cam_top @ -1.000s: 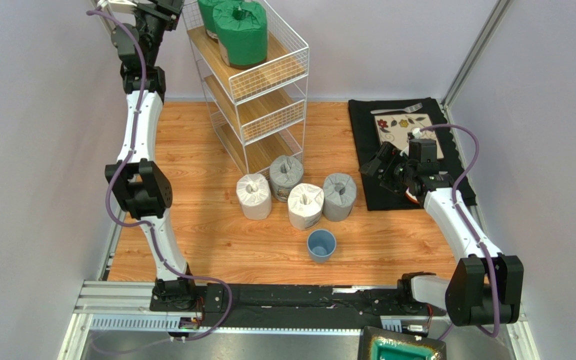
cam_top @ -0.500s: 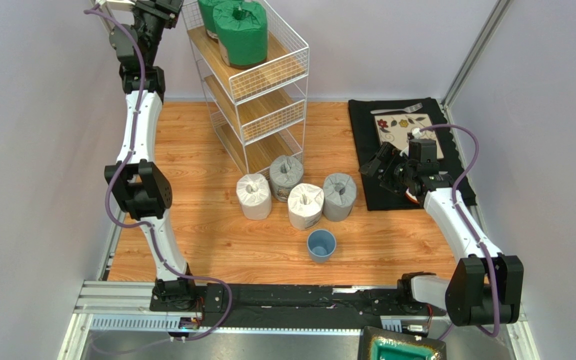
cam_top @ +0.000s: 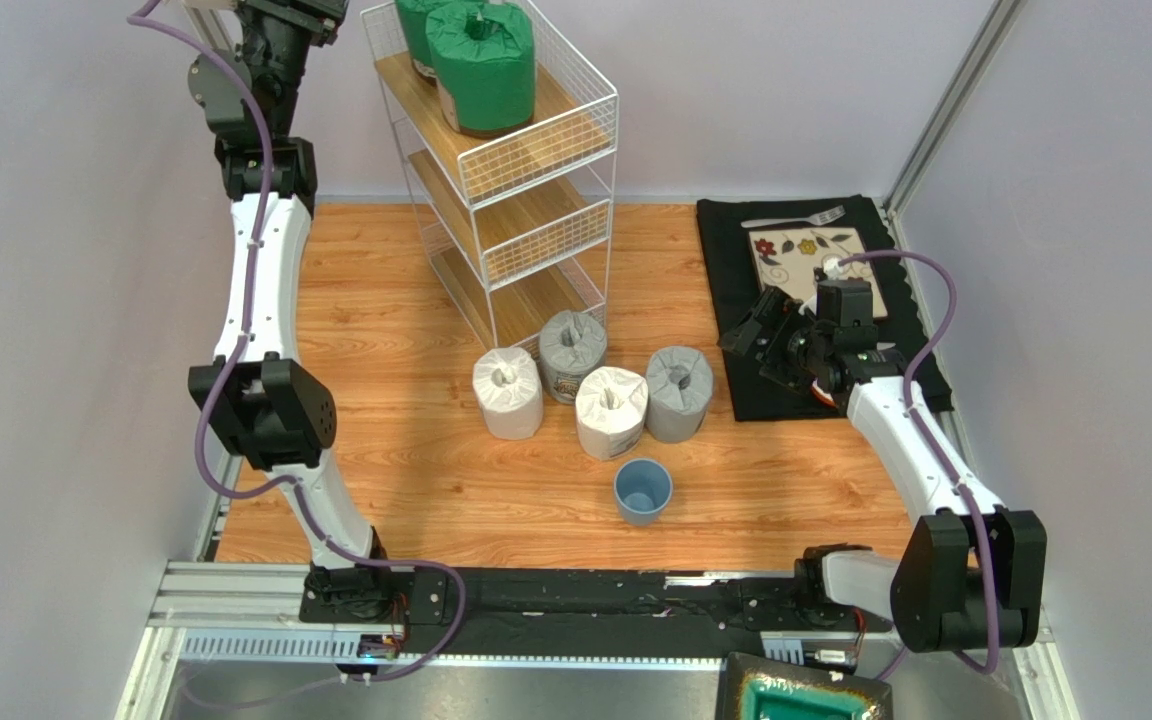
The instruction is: Place and organize the paper towels onto the shelf
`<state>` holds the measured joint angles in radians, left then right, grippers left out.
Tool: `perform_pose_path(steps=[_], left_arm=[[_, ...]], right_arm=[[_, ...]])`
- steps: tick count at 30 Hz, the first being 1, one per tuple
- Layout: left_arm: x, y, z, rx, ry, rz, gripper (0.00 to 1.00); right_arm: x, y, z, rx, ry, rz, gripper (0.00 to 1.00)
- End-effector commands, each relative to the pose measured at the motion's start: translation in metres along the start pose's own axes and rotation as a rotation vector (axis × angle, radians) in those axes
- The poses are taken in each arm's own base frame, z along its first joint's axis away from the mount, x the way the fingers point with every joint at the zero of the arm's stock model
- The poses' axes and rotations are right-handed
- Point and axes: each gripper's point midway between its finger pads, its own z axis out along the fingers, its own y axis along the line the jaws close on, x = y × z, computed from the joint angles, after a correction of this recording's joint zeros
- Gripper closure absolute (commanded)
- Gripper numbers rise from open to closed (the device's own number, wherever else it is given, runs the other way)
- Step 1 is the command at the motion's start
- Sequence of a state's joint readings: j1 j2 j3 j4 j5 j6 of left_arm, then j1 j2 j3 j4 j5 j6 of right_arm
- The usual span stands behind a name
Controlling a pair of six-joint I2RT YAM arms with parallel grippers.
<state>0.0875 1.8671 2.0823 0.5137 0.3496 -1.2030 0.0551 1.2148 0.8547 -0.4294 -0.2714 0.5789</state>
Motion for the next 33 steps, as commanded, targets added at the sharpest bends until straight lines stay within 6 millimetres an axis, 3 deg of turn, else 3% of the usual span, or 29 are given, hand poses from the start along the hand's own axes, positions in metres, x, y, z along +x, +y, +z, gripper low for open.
perform_pose_path(steps=[1, 5, 7, 8, 12, 27, 33], left_arm=[[-0.003, -0.014, 0.005, -0.005, -0.037, 0.022, 0.28], [0.016, -0.005, 0.015, -0.039, -0.043, 0.004, 0.28], [0.015, 0.000, 0.019, -0.057, -0.059, 0.006, 0.28], [0.028, -0.007, 0.022, -0.048, -0.046, -0.005, 0.29], [0.036, -0.008, 0.025, -0.073, -0.062, 0.005, 0.31], [0.011, -0.017, 0.023, -0.080, -0.178, 0.076, 0.32], [0.001, 0.004, 0.021, -0.124, -0.201, 0.063, 0.32]], right_arm=[[-0.004, 0.002, -0.005, -0.014, -0.025, -0.014, 0.08], [-0.002, 0.000, -0.007, -0.008, -0.027, -0.016, 0.08], [-0.003, -0.001, -0.008, -0.004, -0.029, -0.015, 0.08], [-0.004, -0.001, -0.008, -0.005, -0.034, -0.017, 0.08], [-0.005, -0.002, -0.010, -0.003, -0.036, -0.017, 0.08], [-0.003, -0.005, -0.007, 0.001, -0.030, -0.018, 0.08], [-0.005, -0.004, -0.007, -0.002, -0.028, -0.020, 0.08]])
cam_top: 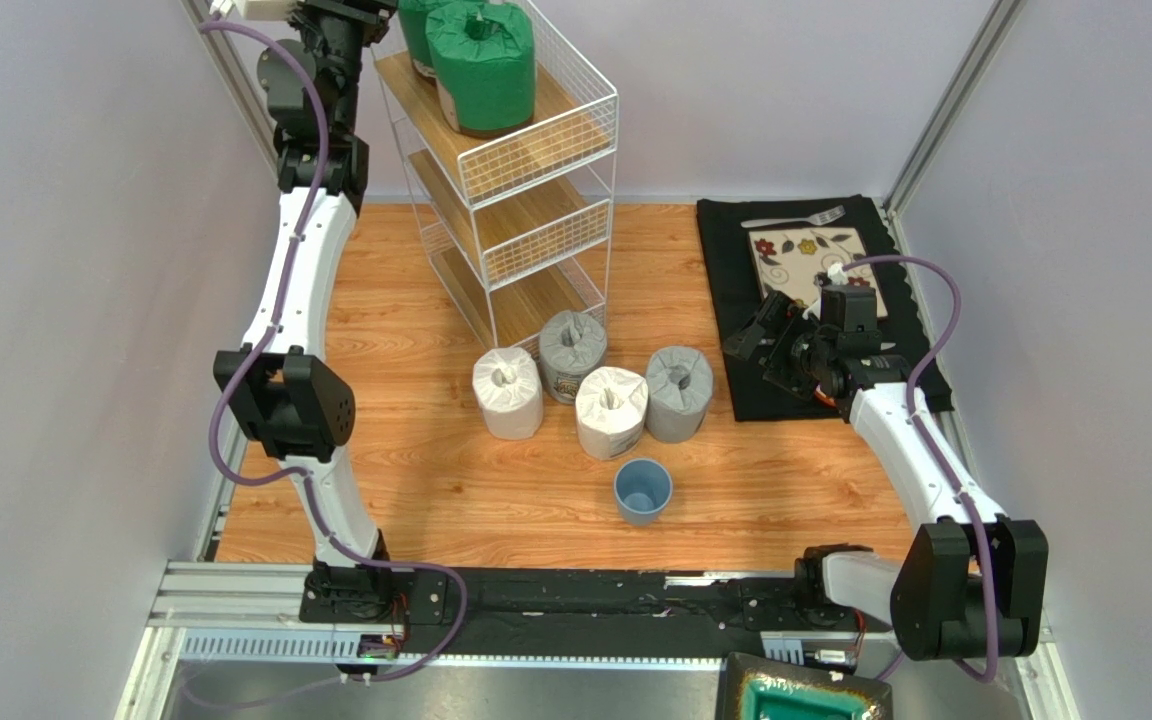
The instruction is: Place and organize the paper towels onto the shelf
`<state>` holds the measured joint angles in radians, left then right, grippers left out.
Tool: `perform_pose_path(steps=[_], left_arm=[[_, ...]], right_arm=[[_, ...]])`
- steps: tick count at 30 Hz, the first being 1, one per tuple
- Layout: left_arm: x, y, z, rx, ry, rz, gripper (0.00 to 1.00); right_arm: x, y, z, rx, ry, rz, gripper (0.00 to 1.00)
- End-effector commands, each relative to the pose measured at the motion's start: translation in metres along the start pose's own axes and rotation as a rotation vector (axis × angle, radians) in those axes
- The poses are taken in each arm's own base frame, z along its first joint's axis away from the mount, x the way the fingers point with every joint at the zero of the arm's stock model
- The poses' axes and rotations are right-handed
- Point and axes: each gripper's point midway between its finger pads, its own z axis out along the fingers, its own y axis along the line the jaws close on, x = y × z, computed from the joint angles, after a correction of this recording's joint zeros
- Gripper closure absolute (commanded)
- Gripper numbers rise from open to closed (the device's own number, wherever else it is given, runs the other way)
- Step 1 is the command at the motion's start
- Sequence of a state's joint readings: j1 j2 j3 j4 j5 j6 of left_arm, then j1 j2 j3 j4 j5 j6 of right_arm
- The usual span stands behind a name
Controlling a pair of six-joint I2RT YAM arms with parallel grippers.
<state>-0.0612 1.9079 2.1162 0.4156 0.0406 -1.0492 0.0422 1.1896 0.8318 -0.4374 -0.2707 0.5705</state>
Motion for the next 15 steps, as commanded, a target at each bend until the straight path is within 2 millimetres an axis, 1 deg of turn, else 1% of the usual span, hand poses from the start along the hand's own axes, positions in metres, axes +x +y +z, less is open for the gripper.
perform_pose_path(steps=[1, 2, 3, 5, 6, 8, 9, 15], left_arm=[[-0.033, -0.015, 0.000, 0.037, -0.073, 0.001, 0.32], [-0.032, -0.011, 0.001, 0.033, -0.070, -0.003, 0.32], [-0.029, -0.002, 0.001, 0.020, -0.061, -0.004, 0.32], [-0.030, 0.001, 0.003, 0.019, -0.058, -0.008, 0.33], [-0.026, 0.009, 0.004, 0.008, -0.047, -0.009, 0.33], [-0.025, 0.010, 0.007, 0.013, -0.037, -0.011, 0.33], [-0.020, 0.015, 0.008, 0.011, -0.024, -0.017, 0.33], [-0.007, 0.025, 0.009, 0.013, 0.014, -0.041, 0.33]], right_arm=[[-0.008, 0.003, -0.003, -0.012, -0.026, -0.023, 0.08], [-0.008, 0.003, -0.003, -0.013, -0.024, -0.021, 0.08], [-0.008, 0.003, -0.002, -0.013, -0.024, -0.022, 0.08], [-0.008, 0.003, -0.002, -0.010, -0.022, -0.021, 0.08], [-0.009, 0.003, -0.002, -0.012, -0.025, -0.020, 0.08], [-0.010, 0.003, -0.002, -0.011, -0.025, -0.014, 0.07], [-0.010, 0.003, -0.002, -0.010, -0.026, -0.014, 0.08], [-0.010, 0.003, -0.001, -0.009, -0.025, -0.012, 0.07]])
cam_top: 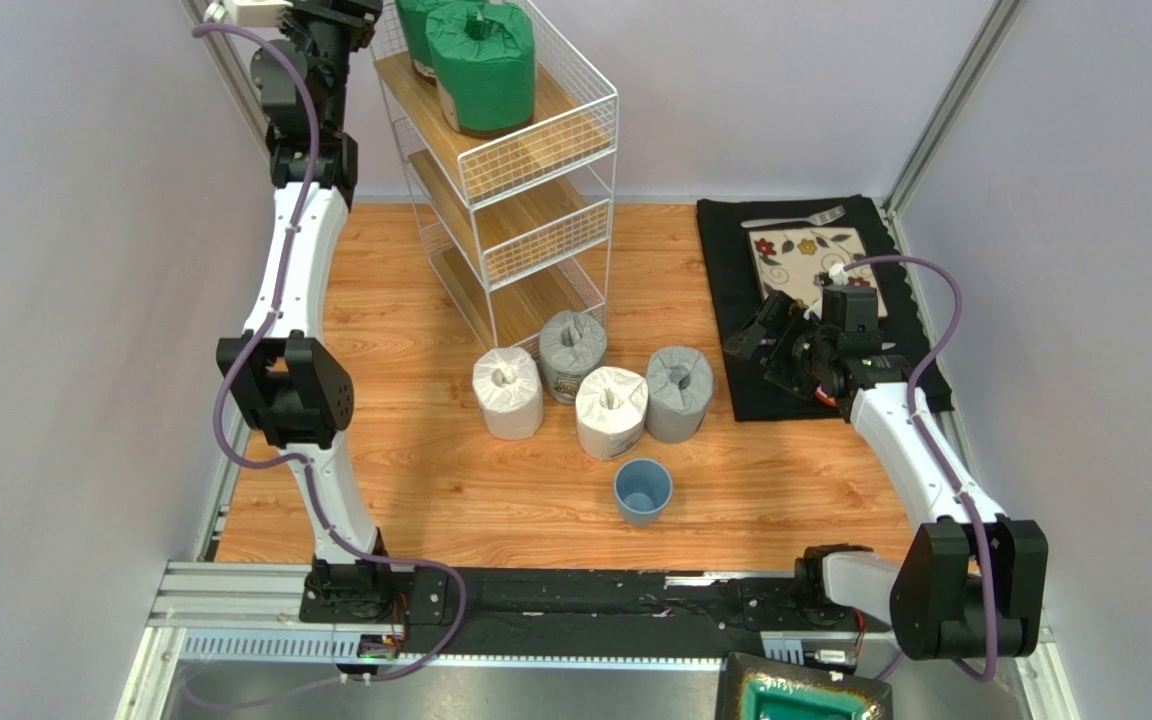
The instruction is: Place and organize the paper towels onto the shelf
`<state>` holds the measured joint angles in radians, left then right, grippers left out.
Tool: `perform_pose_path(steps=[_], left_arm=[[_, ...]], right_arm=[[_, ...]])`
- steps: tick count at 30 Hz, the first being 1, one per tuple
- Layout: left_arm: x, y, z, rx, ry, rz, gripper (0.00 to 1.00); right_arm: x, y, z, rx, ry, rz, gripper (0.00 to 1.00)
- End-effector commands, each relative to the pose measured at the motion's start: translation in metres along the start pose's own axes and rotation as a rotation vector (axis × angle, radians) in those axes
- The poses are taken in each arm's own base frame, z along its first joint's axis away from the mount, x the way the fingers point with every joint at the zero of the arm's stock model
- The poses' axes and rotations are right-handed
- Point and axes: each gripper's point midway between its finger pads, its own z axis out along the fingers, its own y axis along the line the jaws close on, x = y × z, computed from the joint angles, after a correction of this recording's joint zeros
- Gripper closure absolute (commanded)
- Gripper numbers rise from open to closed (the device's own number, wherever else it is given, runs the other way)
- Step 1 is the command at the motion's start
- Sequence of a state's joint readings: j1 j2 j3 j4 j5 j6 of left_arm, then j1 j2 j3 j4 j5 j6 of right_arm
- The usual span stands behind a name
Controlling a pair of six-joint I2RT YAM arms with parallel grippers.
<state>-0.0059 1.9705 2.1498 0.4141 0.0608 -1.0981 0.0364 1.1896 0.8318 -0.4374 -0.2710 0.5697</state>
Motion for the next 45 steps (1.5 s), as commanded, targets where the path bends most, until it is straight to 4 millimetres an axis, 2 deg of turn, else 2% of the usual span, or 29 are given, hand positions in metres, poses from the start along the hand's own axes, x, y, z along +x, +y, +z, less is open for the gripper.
perform_pose_path(steps=[1, 9, 18, 23, 37, 45], left_arm=[[0.003, -0.013, 0.002, 0.054, 0.023, -0.028, 0.33], [0.004, -0.019, 0.000, 0.080, 0.037, -0.035, 0.33], [0.016, -0.009, 0.001, 0.082, 0.070, -0.068, 0.33], [0.022, -0.011, 0.000, 0.083, 0.099, -0.043, 0.34], [0.034, -0.010, -0.006, 0.056, 0.167, 0.035, 0.41], [0.036, -0.023, -0.011, 0.097, 0.201, 0.025, 0.49]], right_arm=[[-0.008, 0.003, -0.001, -0.009, -0.021, -0.012, 0.07], [-0.006, 0.002, 0.001, -0.006, -0.014, -0.012, 0.07], [-0.005, 0.001, 0.001, -0.006, -0.016, -0.008, 0.08], [-0.005, 0.001, 0.000, -0.007, -0.017, -0.009, 0.08], [-0.004, 0.001, 0.000, -0.010, -0.018, -0.005, 0.08], [-0.003, 0.002, -0.001, -0.013, -0.016, -0.003, 0.08]])
